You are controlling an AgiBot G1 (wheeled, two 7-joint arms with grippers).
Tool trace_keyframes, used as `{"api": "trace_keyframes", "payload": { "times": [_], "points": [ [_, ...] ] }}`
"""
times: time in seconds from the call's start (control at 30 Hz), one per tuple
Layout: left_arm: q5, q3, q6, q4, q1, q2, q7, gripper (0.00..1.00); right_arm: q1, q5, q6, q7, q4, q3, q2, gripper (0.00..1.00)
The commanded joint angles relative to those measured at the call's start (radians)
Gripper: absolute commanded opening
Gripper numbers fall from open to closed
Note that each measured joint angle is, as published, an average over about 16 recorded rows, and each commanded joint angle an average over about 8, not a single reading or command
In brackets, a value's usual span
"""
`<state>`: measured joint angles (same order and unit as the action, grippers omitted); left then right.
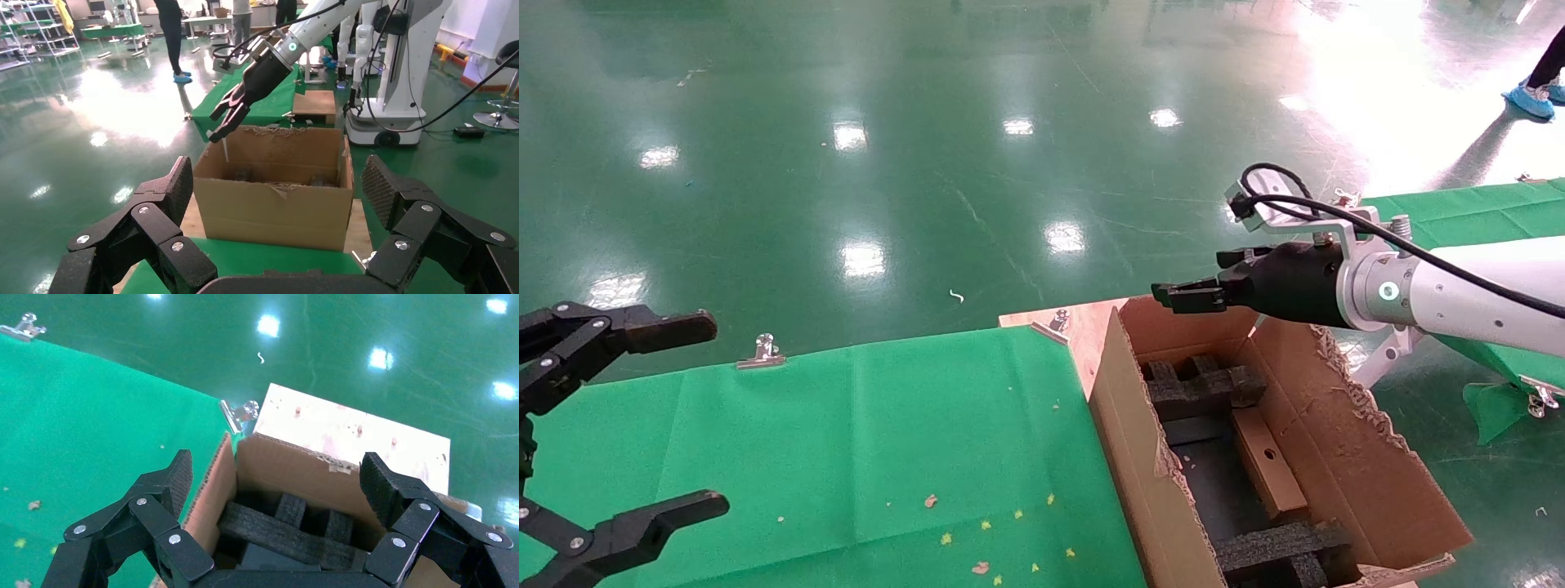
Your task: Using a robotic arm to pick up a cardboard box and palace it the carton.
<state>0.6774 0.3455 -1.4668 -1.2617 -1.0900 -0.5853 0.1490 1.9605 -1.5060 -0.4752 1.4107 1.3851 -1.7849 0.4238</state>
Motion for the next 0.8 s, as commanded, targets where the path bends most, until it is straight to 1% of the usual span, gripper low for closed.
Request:
{"api": "trace_keyframes", "payload": {
  "times": [0.03,0.13,0.27,0.8],
  "points": [
    [0.0,0.0,0.0,0.0,0.0,0.0,0.0,1.0,0.002,0.004,0.002,0.004,-0.002,-0.002,0.0,1.0],
    [0.0,0.0,0.0,0.0,0.0,0.0,0.0,1.0,-0.014,0.012,-0.016,-0.012,-0.007,0.02,0.004,1.0],
    [0.0,0.0,0.0,0.0,0.0,0.0,0.0,1.0,-0.057,0.053,-0.066,-0.076,-0.009,0.097,0.013,1.0],
    [0.0,0.0,0.0,0.0,0.0,0.0,0.0,1.0,-0.296,0.261,-0.34,-0.406,-0.036,0.502,0.063,1.0]
  ]
}}
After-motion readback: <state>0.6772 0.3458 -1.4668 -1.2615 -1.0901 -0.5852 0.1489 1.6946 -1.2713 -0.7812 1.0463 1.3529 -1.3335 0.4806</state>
